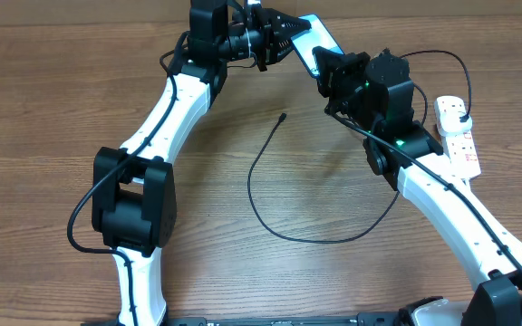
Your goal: Plug charger to phone and switch on socket
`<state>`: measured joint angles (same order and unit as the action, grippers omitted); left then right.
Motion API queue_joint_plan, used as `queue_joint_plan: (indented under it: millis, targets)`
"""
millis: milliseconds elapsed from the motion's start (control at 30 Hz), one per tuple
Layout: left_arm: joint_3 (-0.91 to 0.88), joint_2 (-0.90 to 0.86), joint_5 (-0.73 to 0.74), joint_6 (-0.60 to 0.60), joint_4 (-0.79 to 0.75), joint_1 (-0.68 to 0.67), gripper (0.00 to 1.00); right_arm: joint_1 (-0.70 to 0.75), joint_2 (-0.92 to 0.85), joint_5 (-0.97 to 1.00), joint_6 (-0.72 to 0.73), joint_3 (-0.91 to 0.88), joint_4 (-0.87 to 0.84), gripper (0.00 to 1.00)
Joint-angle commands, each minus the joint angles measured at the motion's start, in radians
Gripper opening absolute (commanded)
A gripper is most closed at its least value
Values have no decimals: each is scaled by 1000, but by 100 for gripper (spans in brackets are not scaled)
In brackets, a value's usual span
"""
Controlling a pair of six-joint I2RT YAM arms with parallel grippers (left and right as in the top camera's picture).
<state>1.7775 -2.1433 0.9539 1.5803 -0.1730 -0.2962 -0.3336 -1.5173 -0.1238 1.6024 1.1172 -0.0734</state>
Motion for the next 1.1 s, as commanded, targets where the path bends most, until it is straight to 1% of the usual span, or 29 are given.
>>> queue_joint_plan:
  millis: [0,167,233,267,400,433,500,567,633,733,800,867,967,1067]
  targets:
    - [15,19,-16,28,-13,-31,22,-8,28,-16,22,17,1,4]
    - [15,19,-19,37,-13,-39,18,-8,28,-24,22,17,1,4]
    - [15,19,-19,37,-13,-39,15,-8,28,-26,21,17,1,4]
    - [15,19,-19,37,-10,-39,11,-8,28,-27,21,17,1,4]
    - [15,19,-19,37,-10,-39,4,-8,28,-27,21,17,1,4]
    - [15,19,-19,37,-10,-39,4,-8,28,-27,21,17,1,7]
    - [15,19,-14,35,-10,-39,4,-8,28,-27,21,17,2,18]
    - [15,19,-3,2,-10,-39,4,-8,28,-34,20,17,5,26]
    - [15,19,11,-59,-10,-38,4,-8,28,-35,8,17,13,35]
    - [15,19,35,-152,14,-31,4,-8,28,-35,-41,17,37,45]
    - [15,19,66,-220,35,-20,4,-4,28,-34,-95,17,81,54]
    - [15,19,117,-325,70,1,4,16,29,-34,-196,17,159,61]
    - [15,19,233,-509,143,43,4,64,29,-34,-315,17,298,67]
    - [15,19,316,-678,294,91,4,130,29,-40,-406,17,434,67]
